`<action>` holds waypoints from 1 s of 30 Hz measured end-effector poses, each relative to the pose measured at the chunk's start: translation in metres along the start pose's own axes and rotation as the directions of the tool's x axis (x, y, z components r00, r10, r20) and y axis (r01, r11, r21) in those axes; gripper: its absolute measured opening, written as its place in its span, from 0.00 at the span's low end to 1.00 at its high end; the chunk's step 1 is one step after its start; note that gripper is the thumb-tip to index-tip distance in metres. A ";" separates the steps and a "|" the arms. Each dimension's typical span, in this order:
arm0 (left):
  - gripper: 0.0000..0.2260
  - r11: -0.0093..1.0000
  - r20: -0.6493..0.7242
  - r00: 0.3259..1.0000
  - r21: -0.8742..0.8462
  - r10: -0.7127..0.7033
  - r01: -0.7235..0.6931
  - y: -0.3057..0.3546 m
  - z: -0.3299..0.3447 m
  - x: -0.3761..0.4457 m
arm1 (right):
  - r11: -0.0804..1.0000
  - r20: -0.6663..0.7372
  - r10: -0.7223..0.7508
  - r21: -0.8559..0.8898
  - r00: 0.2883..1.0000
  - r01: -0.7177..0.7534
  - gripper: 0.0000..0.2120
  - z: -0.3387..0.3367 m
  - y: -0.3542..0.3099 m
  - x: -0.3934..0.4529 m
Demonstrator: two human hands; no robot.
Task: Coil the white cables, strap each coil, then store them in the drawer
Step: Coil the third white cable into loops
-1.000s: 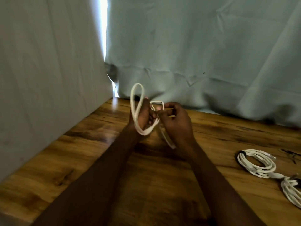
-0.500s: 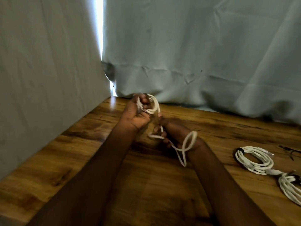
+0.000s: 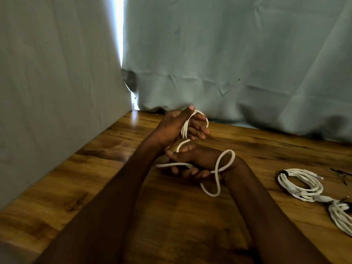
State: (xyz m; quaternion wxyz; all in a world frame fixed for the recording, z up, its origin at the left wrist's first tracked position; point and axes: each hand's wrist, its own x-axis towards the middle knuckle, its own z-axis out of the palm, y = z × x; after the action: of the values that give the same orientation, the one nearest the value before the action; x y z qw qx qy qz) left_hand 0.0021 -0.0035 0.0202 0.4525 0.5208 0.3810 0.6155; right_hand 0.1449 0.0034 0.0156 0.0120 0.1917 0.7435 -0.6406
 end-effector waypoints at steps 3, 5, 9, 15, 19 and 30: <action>0.21 0.996 0.114 0.990 0.043 -0.082 0.078 0.001 0.005 -0.008 | 0.992 0.065 -0.024 0.129 0.998 0.015 0.23 -0.008 0.005 -0.002; 0.21 0.993 0.146 0.985 0.088 -0.092 0.079 0.002 0.004 -0.010 | 0.964 0.110 -0.108 0.253 0.988 0.077 0.22 -0.012 0.008 -0.003; 0.19 0.958 0.041 0.999 0.286 0.009 -0.020 0.002 -0.005 -0.007 | 0.886 0.154 -0.216 0.447 0.964 0.127 0.29 -0.017 0.011 -0.001; 0.21 0.894 0.091 0.992 0.432 0.090 -0.121 -0.003 -0.007 -0.008 | 0.741 0.276 -0.418 0.654 0.865 0.149 0.42 -0.043 0.022 0.017; 0.20 0.920 0.074 0.997 0.392 -0.012 -0.018 -0.003 -0.013 -0.009 | 0.554 0.242 -0.566 0.820 0.788 0.146 0.43 -0.069 0.039 0.021; 0.22 0.975 0.174 0.966 -0.075 -0.193 0.208 -0.009 -0.035 -0.008 | -0.270 -0.810 -0.029 0.570 0.585 0.776 0.16 -0.085 0.050 -0.001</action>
State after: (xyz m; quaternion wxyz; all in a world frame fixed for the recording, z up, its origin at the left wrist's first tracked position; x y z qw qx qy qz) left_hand -0.0310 -0.0082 0.0037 0.5663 0.5071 0.3639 0.5383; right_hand 0.1801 0.0895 -0.0168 -0.5630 0.0066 0.0258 -0.8260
